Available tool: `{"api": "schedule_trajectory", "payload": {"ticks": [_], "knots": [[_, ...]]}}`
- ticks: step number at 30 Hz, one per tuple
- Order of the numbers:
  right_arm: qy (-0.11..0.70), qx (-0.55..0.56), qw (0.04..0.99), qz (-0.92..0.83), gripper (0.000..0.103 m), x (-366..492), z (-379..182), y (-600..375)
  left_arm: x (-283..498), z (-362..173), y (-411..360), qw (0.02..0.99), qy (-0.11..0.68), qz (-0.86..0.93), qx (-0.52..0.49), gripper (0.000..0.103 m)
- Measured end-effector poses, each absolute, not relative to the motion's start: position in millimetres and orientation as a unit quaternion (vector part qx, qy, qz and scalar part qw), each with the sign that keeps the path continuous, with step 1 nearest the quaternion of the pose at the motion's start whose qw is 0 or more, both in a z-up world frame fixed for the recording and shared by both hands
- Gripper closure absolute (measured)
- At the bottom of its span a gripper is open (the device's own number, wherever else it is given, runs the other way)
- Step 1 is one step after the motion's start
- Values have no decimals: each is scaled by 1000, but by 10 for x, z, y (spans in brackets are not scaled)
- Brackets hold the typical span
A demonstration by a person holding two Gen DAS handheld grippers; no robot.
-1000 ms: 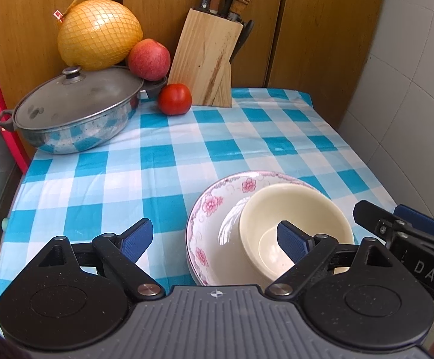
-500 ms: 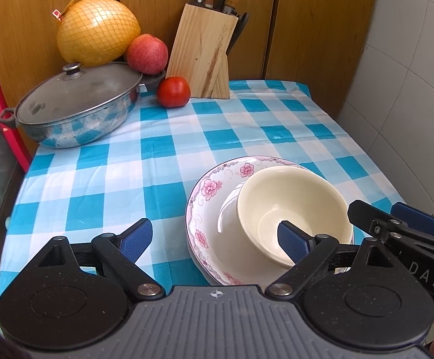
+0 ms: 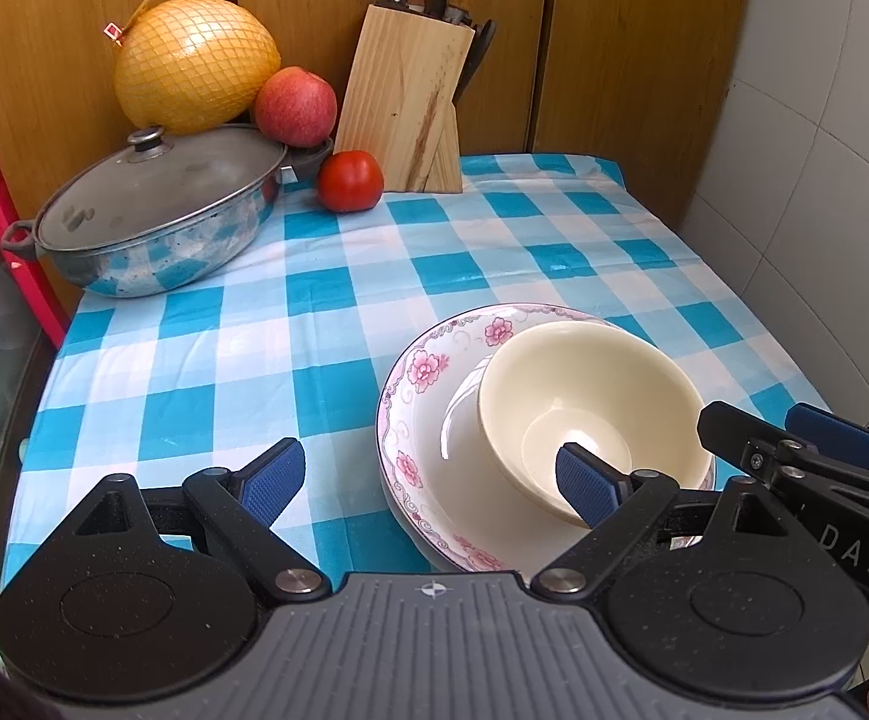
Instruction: Organize plates and bowls
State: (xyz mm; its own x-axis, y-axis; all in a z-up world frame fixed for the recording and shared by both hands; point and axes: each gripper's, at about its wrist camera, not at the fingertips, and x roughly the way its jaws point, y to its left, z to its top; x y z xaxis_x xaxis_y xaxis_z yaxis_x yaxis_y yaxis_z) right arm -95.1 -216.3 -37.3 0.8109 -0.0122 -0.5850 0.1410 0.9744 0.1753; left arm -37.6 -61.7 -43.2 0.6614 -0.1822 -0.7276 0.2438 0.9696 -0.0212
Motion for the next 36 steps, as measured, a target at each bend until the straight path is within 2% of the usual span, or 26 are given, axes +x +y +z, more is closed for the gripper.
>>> {"api": "schedule_trajectory", "payload": {"ticks": [16, 23, 27, 36], "knots": [[308, 106, 944, -39, 45, -1007, -411, -2170, -459, -444, -627, 913, 388, -113, 57, 8], [308, 115, 944, -37, 45, -1057, -423, -2200, -440, -494, -559, 901, 413, -131, 24, 7], [306, 118, 944, -36, 45, -1081, -418, -2208, -462, -489, -558, 907, 402, -119, 30, 0], [304, 124, 944, -33, 44, -1095, -407, -2222, -495, -461, -571, 915, 384, -116, 43, 0]]}}
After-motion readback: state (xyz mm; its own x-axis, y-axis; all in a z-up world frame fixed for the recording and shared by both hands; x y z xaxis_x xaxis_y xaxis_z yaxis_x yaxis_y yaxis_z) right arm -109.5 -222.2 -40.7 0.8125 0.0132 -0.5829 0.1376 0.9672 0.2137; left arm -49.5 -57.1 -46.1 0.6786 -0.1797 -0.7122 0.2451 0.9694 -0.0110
